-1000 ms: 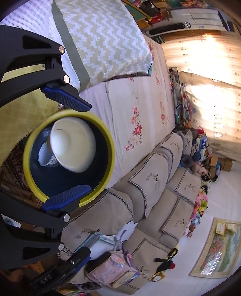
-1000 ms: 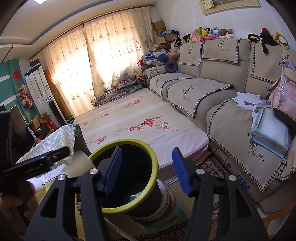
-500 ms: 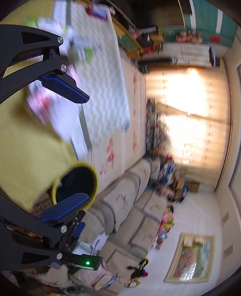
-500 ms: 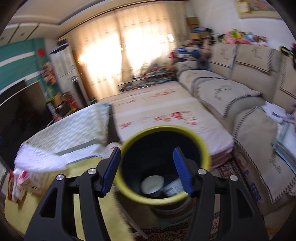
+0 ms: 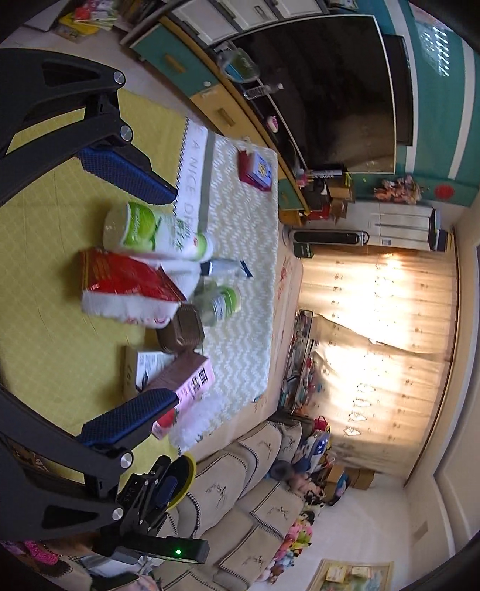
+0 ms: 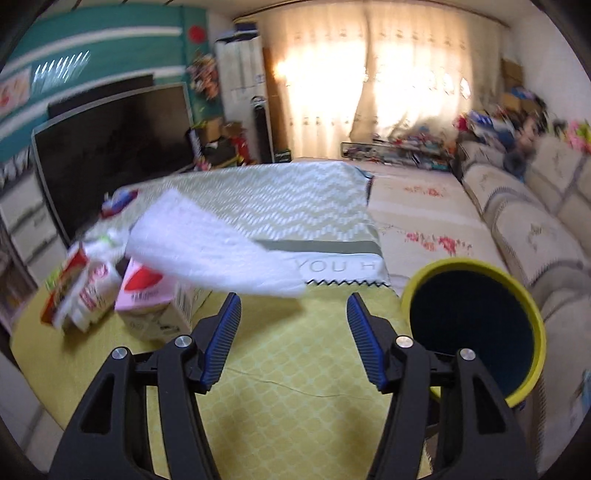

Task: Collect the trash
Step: 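Grasp the white foam net with the right gripper, then drop the foam net into the yellow bin from the right gripper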

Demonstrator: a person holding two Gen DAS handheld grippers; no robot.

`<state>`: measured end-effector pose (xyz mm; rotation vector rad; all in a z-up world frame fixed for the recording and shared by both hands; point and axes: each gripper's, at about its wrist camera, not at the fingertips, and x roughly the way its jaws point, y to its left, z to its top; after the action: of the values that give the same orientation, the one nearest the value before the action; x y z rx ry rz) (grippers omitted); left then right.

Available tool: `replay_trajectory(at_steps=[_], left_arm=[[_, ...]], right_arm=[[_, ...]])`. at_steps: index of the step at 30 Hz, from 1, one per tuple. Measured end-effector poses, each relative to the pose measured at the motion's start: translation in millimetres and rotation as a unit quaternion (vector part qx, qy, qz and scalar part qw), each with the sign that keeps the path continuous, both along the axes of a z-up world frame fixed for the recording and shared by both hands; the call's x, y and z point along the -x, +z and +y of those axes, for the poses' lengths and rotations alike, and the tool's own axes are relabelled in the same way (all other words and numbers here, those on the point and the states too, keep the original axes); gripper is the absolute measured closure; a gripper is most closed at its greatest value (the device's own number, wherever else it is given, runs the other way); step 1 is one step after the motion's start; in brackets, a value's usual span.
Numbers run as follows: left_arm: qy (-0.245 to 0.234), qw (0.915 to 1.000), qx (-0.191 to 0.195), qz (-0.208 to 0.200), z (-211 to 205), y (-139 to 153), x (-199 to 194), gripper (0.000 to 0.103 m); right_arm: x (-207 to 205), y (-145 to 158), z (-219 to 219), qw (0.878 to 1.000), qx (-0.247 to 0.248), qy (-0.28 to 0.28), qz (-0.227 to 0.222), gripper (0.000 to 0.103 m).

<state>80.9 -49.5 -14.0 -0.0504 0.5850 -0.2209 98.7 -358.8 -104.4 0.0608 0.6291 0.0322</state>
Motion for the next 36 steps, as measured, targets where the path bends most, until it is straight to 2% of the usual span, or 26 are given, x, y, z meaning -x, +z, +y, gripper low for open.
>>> replay_trajectory(at_steps=[3, 8, 12, 16, 17, 20, 21, 30, 36], left_arm=[[0.008, 0.9999, 0.004, 0.010, 10, -6, -2, 0.005], [0.004, 0.9999, 0.002, 0.016, -3, -13, -2, 0.005], [-0.005, 0.9998, 0.000, 0.017, -11, -14, -4, 0.005], [-0.011, 0.9998, -0.007, 0.017, -16, -14, -2, 0.005], [-0.012, 0.9998, -0.008, 0.016, -18, -14, -1, 0.005], [-0.013, 0.9997, -0.008, 0.018, -19, -16, -1, 0.005], [-0.013, 0.9997, -0.009, 0.019, -18, -17, -2, 0.005], [-0.015, 0.9995, -0.007, 0.027, -20, -23, -7, 0.005], [-0.018, 0.9994, -0.009, 0.028, -22, -25, -6, 0.005]], right_arm=[[6, 5, 14, 0.999, 0.010, 0.031, -0.016, 0.046], [24, 26, 30, 0.994, -0.008, 0.089, -0.060, 0.046], [11, 29, 54, 0.992, 0.010, 0.115, -0.055, 0.047], [-8, 25, 66, 0.993, 0.026, 0.107, -0.052, 0.048], [-11, 24, 68, 0.993, 0.029, 0.102, -0.052, 0.051], [-23, 23, 63, 0.995, 0.030, 0.086, -0.042, 0.084], [-23, 24, 60, 0.995, 0.027, 0.085, -0.043, 0.088], [9, 58, 14, 0.993, -0.033, 0.056, -0.096, 0.091], [42, 72, -37, 0.991, -0.048, -0.009, -0.125, 0.091]])
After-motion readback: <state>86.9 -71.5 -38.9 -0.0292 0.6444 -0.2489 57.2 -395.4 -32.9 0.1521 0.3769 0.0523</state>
